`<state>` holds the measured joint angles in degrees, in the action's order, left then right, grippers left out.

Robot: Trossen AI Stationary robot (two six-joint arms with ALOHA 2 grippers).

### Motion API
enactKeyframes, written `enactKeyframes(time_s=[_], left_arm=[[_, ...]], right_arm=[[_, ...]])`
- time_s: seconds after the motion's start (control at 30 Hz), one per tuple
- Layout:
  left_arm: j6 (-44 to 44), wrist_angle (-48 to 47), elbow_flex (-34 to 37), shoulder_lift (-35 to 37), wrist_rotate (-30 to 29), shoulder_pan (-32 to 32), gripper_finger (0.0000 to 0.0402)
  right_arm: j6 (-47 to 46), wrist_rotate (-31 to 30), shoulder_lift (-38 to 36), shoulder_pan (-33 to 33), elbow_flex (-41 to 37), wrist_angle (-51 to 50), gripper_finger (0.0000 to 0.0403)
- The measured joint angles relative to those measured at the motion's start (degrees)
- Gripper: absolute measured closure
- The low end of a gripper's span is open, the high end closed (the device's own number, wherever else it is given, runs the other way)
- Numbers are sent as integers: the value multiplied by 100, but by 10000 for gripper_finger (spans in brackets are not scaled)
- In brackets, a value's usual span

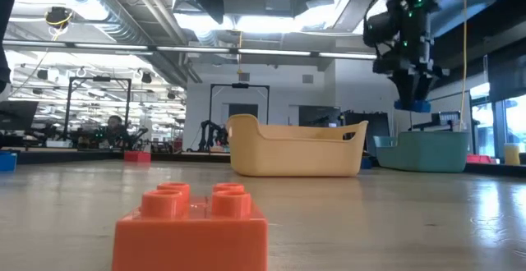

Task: Sort & place blocks by color
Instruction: Put the blue game piece into the green bin

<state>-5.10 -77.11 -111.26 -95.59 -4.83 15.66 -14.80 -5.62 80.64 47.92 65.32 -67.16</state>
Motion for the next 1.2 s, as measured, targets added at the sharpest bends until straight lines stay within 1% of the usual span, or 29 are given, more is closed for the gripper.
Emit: enactKeyframes(time_s=[0.13, 0.47, 0.7, 0.87, 1.07, 1.1, 1.13, 1.2], left_arm=[[-5, 1, 0, 0, -1, 0, 185], [2, 5, 0, 0, -1, 0, 185], [5, 5, 0, 0, -1, 0, 185], [8, 5, 0, -2, -1, 0, 185], [11, 8, 0, -2, -3, 0, 185], [13, 8, 0, -2, -2, 0, 185], [13, 8, 0, -2, -3, 0, 185], [13, 8, 2, -2, -3, 0, 185]], right_arm=[[298, 63, 395, 240, 0, 218, 263], [694, 118, 1513, 499, 0, 583, 263], [930, 124, 2109, 659, -2, 840, 263], [1091, 127, 2362, 712, -2, 926, 263], [1059, 125, 2407, 710, -2, 923, 262], [1052, 122, 2407, 710, -2, 925, 253], [1034, 120, 2407, 710, -2, 925, 236], [947, 119, 2407, 710, -2, 924, 190]])
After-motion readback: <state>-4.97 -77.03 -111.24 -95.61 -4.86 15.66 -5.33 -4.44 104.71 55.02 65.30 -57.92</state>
